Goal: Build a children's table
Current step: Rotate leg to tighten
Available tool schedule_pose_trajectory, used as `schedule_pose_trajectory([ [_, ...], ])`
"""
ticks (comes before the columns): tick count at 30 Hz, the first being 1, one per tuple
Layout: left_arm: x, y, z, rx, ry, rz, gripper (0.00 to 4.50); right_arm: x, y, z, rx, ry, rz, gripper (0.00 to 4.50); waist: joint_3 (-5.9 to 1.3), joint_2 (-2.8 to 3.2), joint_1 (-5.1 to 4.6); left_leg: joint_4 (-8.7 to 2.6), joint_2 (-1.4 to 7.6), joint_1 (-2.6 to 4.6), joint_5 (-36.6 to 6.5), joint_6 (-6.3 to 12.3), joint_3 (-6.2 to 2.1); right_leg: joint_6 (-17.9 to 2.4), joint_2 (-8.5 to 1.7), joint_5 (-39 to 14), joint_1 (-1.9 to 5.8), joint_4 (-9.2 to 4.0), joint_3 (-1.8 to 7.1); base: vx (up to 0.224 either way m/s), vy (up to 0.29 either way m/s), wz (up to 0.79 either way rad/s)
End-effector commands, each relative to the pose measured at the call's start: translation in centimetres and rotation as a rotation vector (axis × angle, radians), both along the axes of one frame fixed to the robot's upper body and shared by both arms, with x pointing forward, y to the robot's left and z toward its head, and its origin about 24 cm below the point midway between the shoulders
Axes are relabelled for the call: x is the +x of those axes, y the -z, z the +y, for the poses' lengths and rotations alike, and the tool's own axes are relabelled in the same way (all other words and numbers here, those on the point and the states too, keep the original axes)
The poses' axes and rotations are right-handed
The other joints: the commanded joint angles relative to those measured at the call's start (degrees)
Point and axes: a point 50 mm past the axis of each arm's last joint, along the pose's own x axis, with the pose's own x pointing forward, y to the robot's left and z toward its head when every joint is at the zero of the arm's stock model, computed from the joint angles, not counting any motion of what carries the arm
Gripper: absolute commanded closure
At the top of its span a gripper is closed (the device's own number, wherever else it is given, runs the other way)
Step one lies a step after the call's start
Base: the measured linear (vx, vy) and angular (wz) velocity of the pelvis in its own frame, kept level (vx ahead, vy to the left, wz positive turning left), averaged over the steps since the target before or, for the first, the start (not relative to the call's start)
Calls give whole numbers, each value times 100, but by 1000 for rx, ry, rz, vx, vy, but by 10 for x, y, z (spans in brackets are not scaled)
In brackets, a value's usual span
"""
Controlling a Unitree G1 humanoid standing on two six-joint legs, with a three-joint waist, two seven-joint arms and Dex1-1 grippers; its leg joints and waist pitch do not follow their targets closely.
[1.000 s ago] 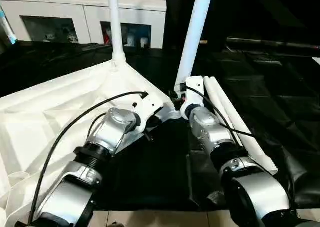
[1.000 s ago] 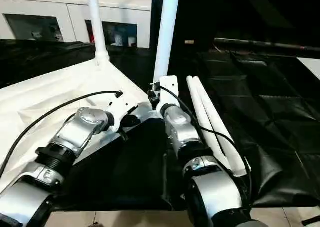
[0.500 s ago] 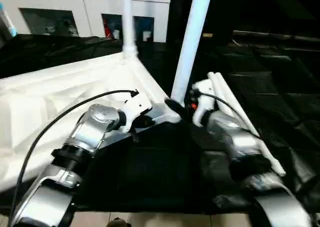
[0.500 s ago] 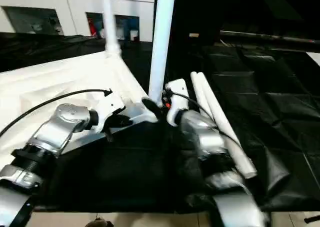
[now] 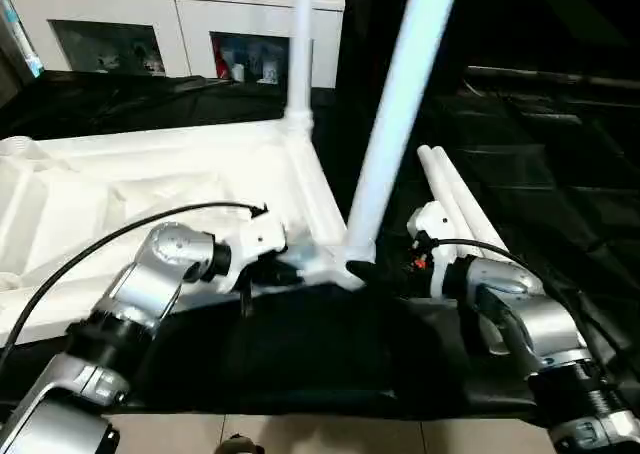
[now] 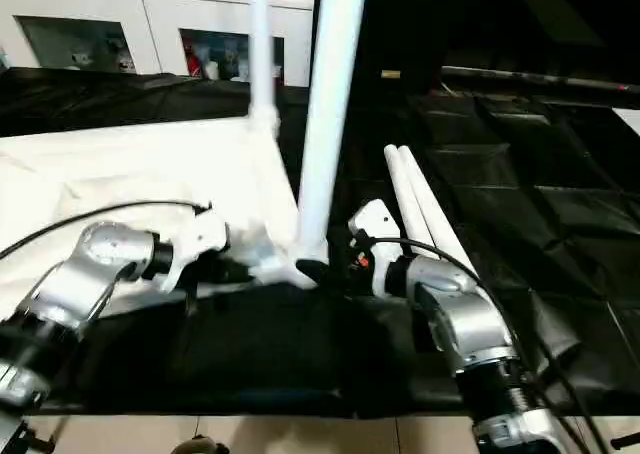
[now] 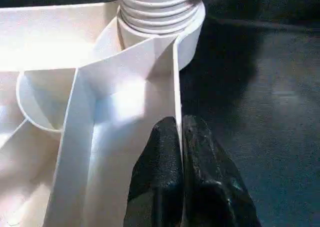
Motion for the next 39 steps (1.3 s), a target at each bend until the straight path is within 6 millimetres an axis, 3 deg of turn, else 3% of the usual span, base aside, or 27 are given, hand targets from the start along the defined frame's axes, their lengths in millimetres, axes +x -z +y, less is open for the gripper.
schedule_pose_trajectory([
  [1,-2,-17,-15,-59,107,-44,450,0,0,-4,-51,3,-18,64,-329,33,-7,-381,219,165,-616,132,-64,-1267,-392,594,263,-397,356,0,0,0],
  [9,-3,-17,-18,-69,107,-49,450,0,5,2,-65,-38,7,64,-353,4,6,-334,194,144,-304,314,-57,-1327,-382,1011,282,-351,347,0,0,0],
  [21,-4,-15,-16,-62,99,-40,450,1,9,7,-16,-40,43,151,-367,3,15,-314,195,153,-256,351,-57,-1380,-373,1062,281,-329,344,0,0,0],
  [25,-1,-12,-15,-50,49,-37,450,5,15,9,3,45,60,164,-364,-14,5,-317,194,143,-268,347,-59,-1382,-383,987,291,-328,341,0,0,0],
  [28,7,-8,-16,-32,-42,-52,450,12,24,11,21,182,83,167,-355,-3,-22,-337,203,155,-406,250,-59,-1386,-390,719,272,-352,340,0,0,0],
  [29,12,-6,-20,-43,-96,-62,450,15,30,12,29,255,105,168,-344,-28,-43,-354,210,157,-455,185,-57,-1378,-391,600,265,-363,346,0,0,0],
  [32,18,-3,-28,-52,-169,-66,450,21,38,18,38,370,141,168,-340,-2,-60,-386,214,190,-674,-51,-58,-1330,-405,185,255,-400,354,0,0,0],
  [34,28,1,-43,-58,-287,-84,450,32,46,29,39,568,168,169,-309,-4,-107,-416,217,204,-951,-173,-49,-1270,-407,-65,220,-440,371,0,0,0],
  [36,30,2,-49,-61,-314,-85,450,35,47,34,40,617,172,169,-317,-3,-121,-425,212,215,-1128,-270,-55,-1222,-439,-414,230,-475,382,0,0,0],
  [39,32,2,-62,-81,-358,-82,450,39,47,46,56,667,183,169,-320,-15,-130,-422,213,200,-1048,-245,-62,-1130,-426,-330,239,-477,386,0,0,0],
])
